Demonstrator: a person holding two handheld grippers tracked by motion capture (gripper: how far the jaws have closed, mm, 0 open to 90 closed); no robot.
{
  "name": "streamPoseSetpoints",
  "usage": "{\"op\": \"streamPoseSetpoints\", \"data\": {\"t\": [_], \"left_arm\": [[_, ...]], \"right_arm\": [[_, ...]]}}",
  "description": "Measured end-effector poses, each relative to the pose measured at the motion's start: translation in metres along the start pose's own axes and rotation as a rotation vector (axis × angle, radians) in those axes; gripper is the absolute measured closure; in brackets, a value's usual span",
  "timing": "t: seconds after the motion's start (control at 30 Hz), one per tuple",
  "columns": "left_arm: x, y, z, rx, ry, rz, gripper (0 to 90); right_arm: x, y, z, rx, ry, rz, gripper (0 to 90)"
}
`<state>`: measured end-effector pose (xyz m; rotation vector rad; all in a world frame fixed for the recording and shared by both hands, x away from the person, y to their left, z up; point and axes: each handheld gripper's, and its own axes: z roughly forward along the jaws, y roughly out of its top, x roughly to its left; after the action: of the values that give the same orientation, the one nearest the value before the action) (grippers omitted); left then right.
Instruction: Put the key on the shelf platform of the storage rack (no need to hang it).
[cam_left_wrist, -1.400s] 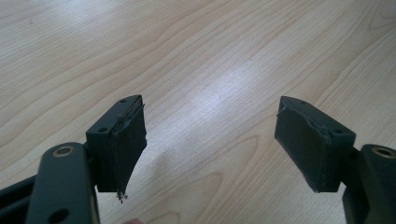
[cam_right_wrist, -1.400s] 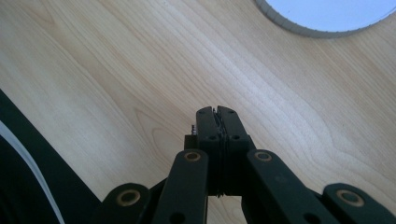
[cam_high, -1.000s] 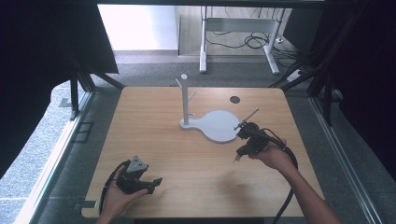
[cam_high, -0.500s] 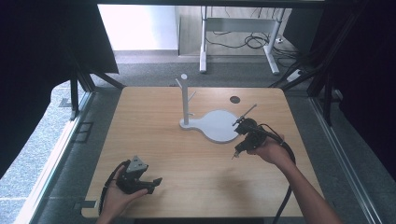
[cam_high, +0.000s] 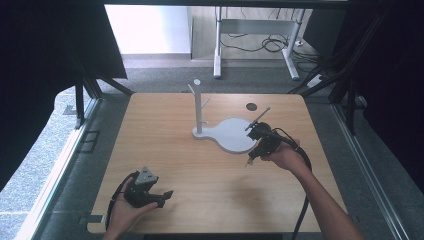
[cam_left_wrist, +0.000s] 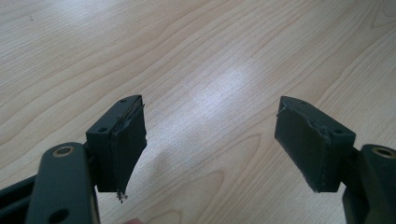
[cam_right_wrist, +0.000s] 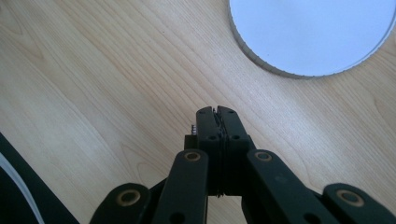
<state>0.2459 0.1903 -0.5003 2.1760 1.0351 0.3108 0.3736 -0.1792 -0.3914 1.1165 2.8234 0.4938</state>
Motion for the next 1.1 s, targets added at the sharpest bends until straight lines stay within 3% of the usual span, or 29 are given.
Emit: {"op": "streamPoseSetpoints", "data": {"t": [1.1], "left_arm": [[0.001, 0.000, 0.001, 0.006, -0.001, -0.002, 25.1]], "right_arm": [[-0.021, 0.034, 0.017, 0.029, 0.006, 0.034, 89.1]]}}
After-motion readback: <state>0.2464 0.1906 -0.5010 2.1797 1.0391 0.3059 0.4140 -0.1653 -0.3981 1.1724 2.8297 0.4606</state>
